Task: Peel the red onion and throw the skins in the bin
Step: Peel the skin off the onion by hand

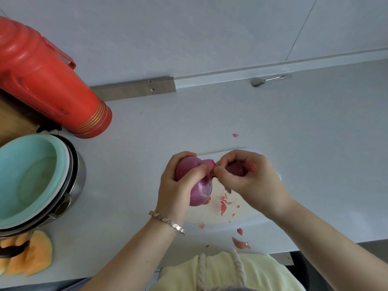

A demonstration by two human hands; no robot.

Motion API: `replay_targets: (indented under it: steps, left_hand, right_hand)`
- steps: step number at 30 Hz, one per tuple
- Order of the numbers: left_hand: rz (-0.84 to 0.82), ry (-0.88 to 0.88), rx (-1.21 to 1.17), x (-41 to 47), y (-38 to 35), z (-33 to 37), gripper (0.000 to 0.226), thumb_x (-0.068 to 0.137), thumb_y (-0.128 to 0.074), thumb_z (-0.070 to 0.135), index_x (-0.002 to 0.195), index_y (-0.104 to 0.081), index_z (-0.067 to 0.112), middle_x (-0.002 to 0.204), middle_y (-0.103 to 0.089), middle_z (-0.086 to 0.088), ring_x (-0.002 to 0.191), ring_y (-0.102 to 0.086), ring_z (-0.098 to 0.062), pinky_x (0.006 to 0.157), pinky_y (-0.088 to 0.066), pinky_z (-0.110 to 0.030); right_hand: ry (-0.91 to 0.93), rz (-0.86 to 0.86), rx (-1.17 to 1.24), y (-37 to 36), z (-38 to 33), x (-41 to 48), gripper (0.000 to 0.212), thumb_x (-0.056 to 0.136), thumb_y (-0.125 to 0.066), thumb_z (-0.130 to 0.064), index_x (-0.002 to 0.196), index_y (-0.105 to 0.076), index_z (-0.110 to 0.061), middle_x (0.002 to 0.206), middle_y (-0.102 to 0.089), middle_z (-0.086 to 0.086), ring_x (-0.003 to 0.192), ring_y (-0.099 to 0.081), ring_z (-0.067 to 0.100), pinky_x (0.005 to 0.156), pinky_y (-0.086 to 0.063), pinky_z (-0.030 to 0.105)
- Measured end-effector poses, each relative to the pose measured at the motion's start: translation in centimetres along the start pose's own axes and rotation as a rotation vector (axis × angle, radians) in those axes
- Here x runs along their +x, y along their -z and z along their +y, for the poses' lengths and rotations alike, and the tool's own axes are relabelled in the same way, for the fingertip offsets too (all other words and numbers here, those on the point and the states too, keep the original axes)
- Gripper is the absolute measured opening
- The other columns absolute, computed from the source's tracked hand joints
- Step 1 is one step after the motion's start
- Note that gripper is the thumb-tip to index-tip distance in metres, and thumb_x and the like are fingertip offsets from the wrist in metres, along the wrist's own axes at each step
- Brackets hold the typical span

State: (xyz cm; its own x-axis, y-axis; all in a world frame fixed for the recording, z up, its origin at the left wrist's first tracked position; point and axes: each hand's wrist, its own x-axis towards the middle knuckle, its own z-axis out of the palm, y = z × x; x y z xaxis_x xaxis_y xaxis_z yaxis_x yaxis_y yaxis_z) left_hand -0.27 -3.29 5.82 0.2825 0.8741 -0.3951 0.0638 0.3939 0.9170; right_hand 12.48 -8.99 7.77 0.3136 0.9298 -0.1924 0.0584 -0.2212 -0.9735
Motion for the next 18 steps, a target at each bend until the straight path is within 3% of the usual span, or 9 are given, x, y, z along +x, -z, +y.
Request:
replay_targets:
  steps: [3, 5, 7, 9, 12, 15, 18]
  left_hand:
    - [-0.006, 0.015, 0.042, 0.2, 0.3, 0.3, 0.028, 0.045, -0.075, 0.04, 0.072, -0.066, 0.036, 0.097, -0.064, 0.003, 0.09, -0.065, -0.026, 0.045, -0.053, -0.033]
    - [-0.019, -0.017, 0.065, 0.2, 0.3, 0.5, 0.011, 0.068, -0.074, 0.032, 0.073, -0.065, 0.032, 0.084, -0.066, 0.014, 0.09, -0.064, -0.026, 0.046, -0.055, -0.04]
    - [-0.023, -0.049, 0.099, 0.2, 0.2, 0.8, 0.008, 0.087, -0.062, 0.026, 0.079, -0.062, 0.026, 0.075, -0.065, 0.019, 0.092, -0.064, -0.025, 0.052, -0.057, -0.045]
    - [-0.015, -0.058, 0.127, 0.2, 0.1, 0.9, 0.013, 0.091, -0.054, 0.027, 0.081, -0.061, 0.025, 0.074, -0.065, 0.021, 0.092, -0.063, -0.024, 0.053, -0.058, -0.045]
    - [0.006, -0.079, 0.19, 0.1, -0.1, 1.0, 0.016, 0.093, -0.05, 0.031, 0.083, -0.061, 0.025, 0.082, -0.064, 0.015, 0.096, -0.063, -0.026, 0.074, -0.054, -0.058]
    - [0.007, -0.073, 0.212, 0.0, -0.3, 1.1, 0.018, 0.094, -0.047, 0.033, 0.084, -0.06, 0.025, 0.089, -0.063, 0.004, 0.095, -0.063, -0.03, 0.078, -0.051, -0.061]
    - [0.015, -0.036, 0.188, 0.0, -0.3, 0.9, 0.019, 0.093, -0.047, 0.034, 0.083, -0.06, 0.024, 0.091, -0.063, 0.002, 0.096, -0.063, -0.031, 0.076, -0.053, -0.059]
  right_hand:
    - [-0.111, -0.072, 0.099, 0.4, 0.3, 0.6, 0.01, 0.074, -0.073, -0.016, 0.074, -0.063, -0.014, 0.048, -0.058, -0.007, 0.044, -0.048, 0.008, 0.045, -0.036, 0.014]
    - [-0.156, -0.134, 0.098, 0.4, 0.4, 0.8, 0.022, 0.066, -0.074, -0.032, 0.079, -0.066, -0.016, 0.049, -0.059, -0.008, 0.046, -0.049, 0.008, 0.046, -0.036, 0.014]
    - [-0.13, -0.159, 0.027, 0.2, 0.4, 0.9, 0.027, 0.059, -0.072, -0.041, 0.074, -0.068, -0.018, 0.049, -0.059, -0.008, 0.046, -0.05, 0.007, 0.047, -0.037, 0.014]
    - [-0.104, -0.149, -0.015, 0.0, 0.4, 1.0, 0.029, 0.058, -0.07, -0.043, 0.071, -0.068, -0.017, 0.048, -0.059, -0.008, 0.044, -0.051, 0.006, 0.047, -0.038, 0.014]
    - [-0.092, -0.131, -0.021, -0.1, 0.3, 0.9, 0.037, 0.059, -0.067, -0.047, 0.075, -0.065, -0.013, 0.047, -0.058, -0.008, 0.041, -0.05, 0.005, 0.046, -0.038, 0.013]
    - [-0.07, -0.131, -0.028, -0.2, 0.5, 0.7, 0.028, 0.06, -0.07, -0.042, 0.073, -0.061, -0.018, 0.048, -0.059, -0.01, 0.041, -0.051, 0.003, 0.044, -0.038, 0.011]
    - [0.001, -0.106, -0.071, -0.2, 0.9, 0.7, 0.012, 0.078, -0.069, -0.023, 0.069, -0.06, -0.02, 0.045, -0.057, -0.013, 0.04, -0.05, 0.003, 0.046, -0.038, 0.011]
